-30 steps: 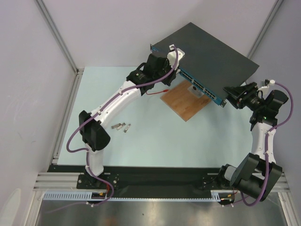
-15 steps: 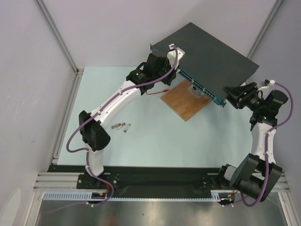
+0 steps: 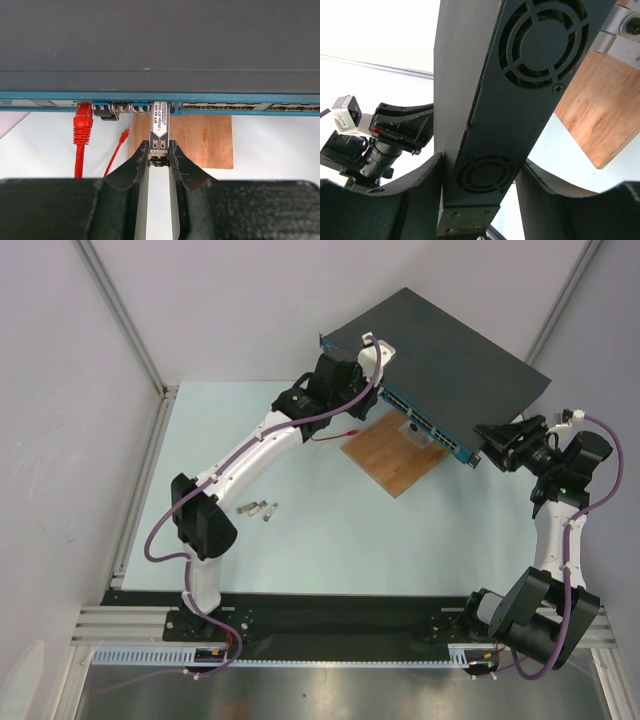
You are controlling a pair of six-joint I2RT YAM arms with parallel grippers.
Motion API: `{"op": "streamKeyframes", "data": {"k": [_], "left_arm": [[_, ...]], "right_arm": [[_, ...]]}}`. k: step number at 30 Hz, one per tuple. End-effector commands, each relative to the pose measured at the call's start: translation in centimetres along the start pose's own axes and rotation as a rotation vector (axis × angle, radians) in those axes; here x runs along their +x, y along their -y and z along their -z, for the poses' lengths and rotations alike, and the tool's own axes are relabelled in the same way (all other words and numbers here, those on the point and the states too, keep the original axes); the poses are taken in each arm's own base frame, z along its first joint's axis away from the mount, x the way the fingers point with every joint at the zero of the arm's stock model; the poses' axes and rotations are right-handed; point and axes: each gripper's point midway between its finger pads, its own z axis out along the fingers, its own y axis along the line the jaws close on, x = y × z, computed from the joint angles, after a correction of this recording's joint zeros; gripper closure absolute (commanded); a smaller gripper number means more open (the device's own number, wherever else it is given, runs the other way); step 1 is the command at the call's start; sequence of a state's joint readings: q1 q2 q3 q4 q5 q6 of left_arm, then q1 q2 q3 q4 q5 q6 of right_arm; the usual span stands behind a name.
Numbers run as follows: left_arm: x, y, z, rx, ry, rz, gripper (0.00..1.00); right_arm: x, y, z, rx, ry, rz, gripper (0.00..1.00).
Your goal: Insert the plug into the switch port
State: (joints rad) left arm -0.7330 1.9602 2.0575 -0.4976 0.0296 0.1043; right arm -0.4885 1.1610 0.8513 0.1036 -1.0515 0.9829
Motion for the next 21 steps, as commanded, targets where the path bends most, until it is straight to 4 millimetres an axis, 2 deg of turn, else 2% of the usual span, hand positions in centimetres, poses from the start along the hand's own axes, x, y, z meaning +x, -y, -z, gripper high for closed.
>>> {"op": "streamKeyframes", "data": {"k": [1,8,9,11,13,17,18,20,21], "left_arm": [[-3.9,0.3,0.3,0.002,0.116,0.005,1.0],[-4.4,0.5,-1.1,0.014,0.157,0.02,1.0],[-5.2,0.5,-1.0,0.015,0.176,0.028,1.0],[-5.1,0.7,-1.8,0.026,0.176,0.034,1.0],[-6.1,0.7,-1.8,0.025,0.2,0.039,1.0],[-5.8,0.7,-1.9,0.029,0.19,0.037,0.9],[-6.0,0.7,-1.4,0.03,0.191,0.034,0.89],[-5.1,0.7,-1.1,0.03,0.167,0.034,0.84],[-5.7,0.6,-0.2,0.033,0.181,0.037,0.82]], "right_arm": [[0.8,-1.0,-0.7,-0.04,-0.024,0.181,1.0],[0.9,-1.2,-0.7,-0.044,-0.03,0.183,1.0],[1.0,-1.1,-0.6,-0.042,-0.033,0.179,1.0],[1.0,-1.1,-0.7,-0.043,-0.035,0.18,1.0],[1.0,-1.1,-0.7,-0.042,-0.035,0.178,1.0],[0.8,-1.0,-0.8,-0.039,-0.035,0.181,1.0],[0.8,-1.1,-0.8,-0.038,-0.036,0.185,1.0],[0.7,-1.1,-0.7,-0.037,-0.034,0.187,1.0],[0.7,-1.0,-0.7,-0.035,-0.033,0.184,1.0]]}}
